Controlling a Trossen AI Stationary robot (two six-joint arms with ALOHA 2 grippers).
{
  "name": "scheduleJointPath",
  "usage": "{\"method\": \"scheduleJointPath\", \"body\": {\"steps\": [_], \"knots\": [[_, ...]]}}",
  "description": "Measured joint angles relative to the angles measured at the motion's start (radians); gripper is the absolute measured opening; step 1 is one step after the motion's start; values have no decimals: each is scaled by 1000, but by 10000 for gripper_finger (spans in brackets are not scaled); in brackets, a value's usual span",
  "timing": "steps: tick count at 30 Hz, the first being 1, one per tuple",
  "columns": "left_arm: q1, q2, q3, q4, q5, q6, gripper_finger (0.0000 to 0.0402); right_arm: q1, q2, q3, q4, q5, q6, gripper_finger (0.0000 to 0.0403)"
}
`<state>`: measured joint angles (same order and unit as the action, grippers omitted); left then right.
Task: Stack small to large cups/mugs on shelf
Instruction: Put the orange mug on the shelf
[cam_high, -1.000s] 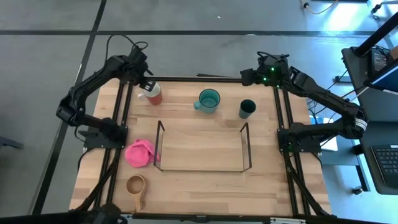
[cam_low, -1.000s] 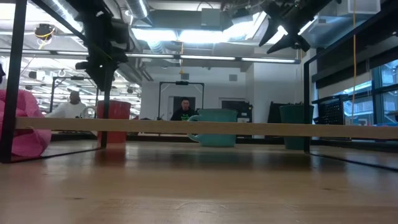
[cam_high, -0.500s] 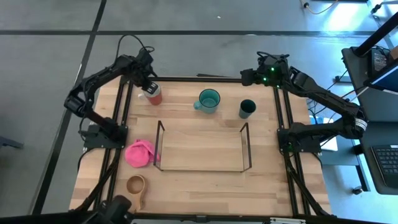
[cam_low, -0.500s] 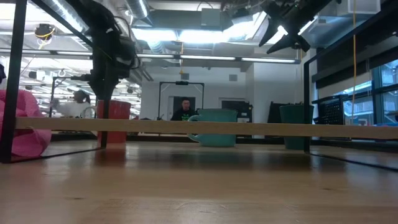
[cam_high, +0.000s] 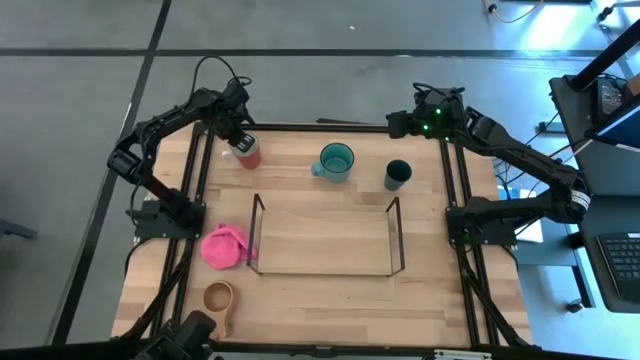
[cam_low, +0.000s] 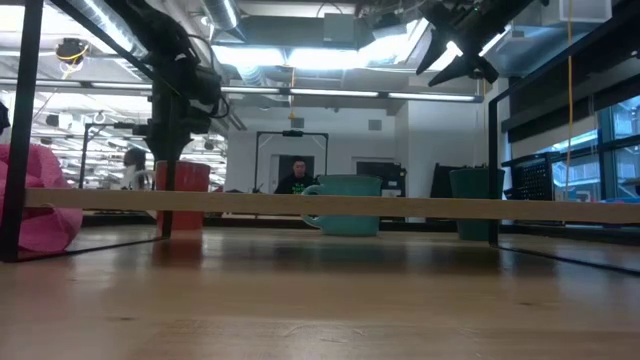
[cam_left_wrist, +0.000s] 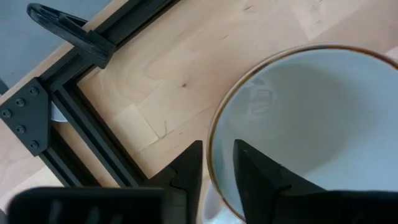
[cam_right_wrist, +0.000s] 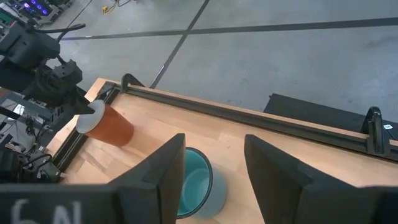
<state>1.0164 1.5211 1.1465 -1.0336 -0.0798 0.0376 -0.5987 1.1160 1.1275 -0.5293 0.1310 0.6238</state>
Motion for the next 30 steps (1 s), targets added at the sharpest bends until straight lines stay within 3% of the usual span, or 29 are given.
{"method": "scheduleJointPath", "body": {"steps": [6, 18, 30], "knots": [[0, -3, 1, 1, 14, -3, 14, 0, 0, 0, 0, 0, 0, 168], [-2, -26, 14, -41, 48, -35, 8, 0, 0, 0, -24, -3, 0, 168], [-69, -30, 430, -279, 47, -97, 8, -1, 0, 0, -23, -2, -7, 168]]}}
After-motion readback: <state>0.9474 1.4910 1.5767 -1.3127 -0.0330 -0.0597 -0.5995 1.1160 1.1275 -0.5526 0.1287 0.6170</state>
